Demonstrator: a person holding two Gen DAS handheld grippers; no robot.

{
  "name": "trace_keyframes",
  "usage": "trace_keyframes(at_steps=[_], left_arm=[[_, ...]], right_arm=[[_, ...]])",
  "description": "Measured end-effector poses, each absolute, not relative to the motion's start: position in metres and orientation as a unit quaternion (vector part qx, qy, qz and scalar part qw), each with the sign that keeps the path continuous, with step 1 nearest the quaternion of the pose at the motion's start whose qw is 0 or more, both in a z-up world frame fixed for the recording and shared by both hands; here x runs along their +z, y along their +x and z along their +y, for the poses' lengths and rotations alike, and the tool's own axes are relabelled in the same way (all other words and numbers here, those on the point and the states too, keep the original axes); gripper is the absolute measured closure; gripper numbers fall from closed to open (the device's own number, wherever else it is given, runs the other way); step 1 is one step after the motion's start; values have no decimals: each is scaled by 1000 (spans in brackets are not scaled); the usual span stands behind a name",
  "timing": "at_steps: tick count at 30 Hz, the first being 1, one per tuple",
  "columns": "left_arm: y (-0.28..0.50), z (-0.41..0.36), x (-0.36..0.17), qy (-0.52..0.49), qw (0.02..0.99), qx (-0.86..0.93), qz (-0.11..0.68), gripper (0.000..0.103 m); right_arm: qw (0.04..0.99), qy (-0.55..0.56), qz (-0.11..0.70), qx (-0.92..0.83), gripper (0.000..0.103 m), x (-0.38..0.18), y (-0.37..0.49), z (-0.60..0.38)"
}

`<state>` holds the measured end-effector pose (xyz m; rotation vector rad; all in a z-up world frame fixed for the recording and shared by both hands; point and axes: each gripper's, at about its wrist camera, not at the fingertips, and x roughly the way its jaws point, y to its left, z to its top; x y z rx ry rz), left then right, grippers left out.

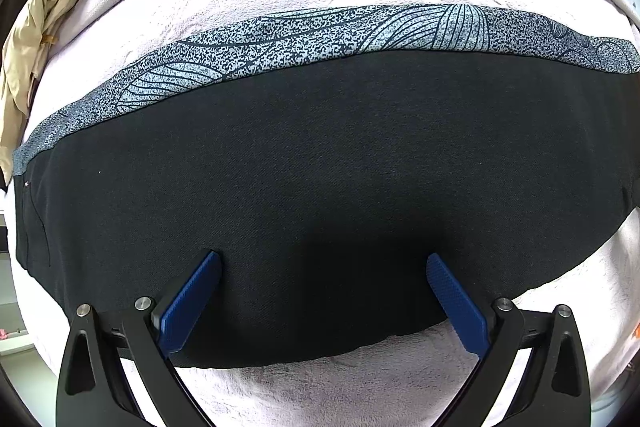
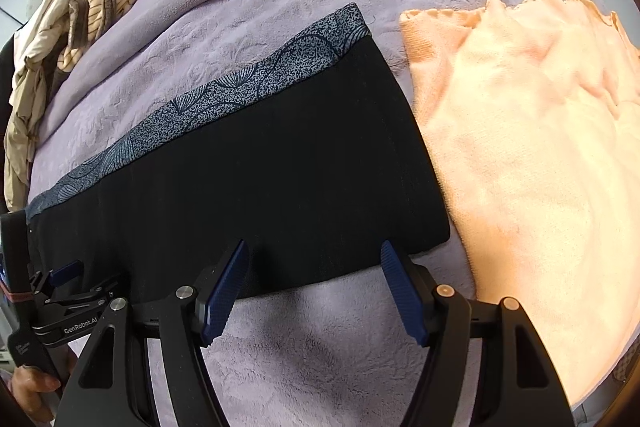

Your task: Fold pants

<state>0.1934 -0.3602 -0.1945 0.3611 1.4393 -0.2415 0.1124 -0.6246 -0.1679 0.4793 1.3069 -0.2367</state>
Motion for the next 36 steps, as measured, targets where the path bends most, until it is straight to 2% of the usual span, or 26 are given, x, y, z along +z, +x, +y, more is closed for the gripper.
trace_keyframes(at_steps=[11, 17, 28, 29, 31, 32, 33, 34, 36], left_arm=[[192, -361, -194, 166, 732, -108, 652, 0], [191, -362, -194, 165, 734, -109, 649, 0], [186, -352, -194, 152, 741, -119, 644, 0], [186, -352, -194, 151, 739, -120, 645, 0], [186, -351, -190, 149, 739, -118, 646, 1], [186, -351, -186, 146, 741, -120, 645, 6], [185, -351, -179, 134, 743, -129, 643, 25], [184, -352, -171, 126, 746, -136, 640, 40], [182, -358, -155, 118, 757, -145, 626, 41]], right_arm=[[755, 247, 599, -102, 28, -173, 105, -628], [729, 456, 505, -71, 27, -192, 67, -668], [697, 610, 375, -32, 28, -229, 52, -701], [692, 620, 367, -33, 30, -232, 54, -700], [671, 654, 348, -21, 43, -238, 54, -708], [660, 673, 334, -9, 69, -240, 55, -711], [653, 685, 323, 2, 89, -240, 56, -714], [652, 689, 315, 14, 89, -237, 56, -715], [670, 669, 321, 30, 89, -221, 60, -714]])
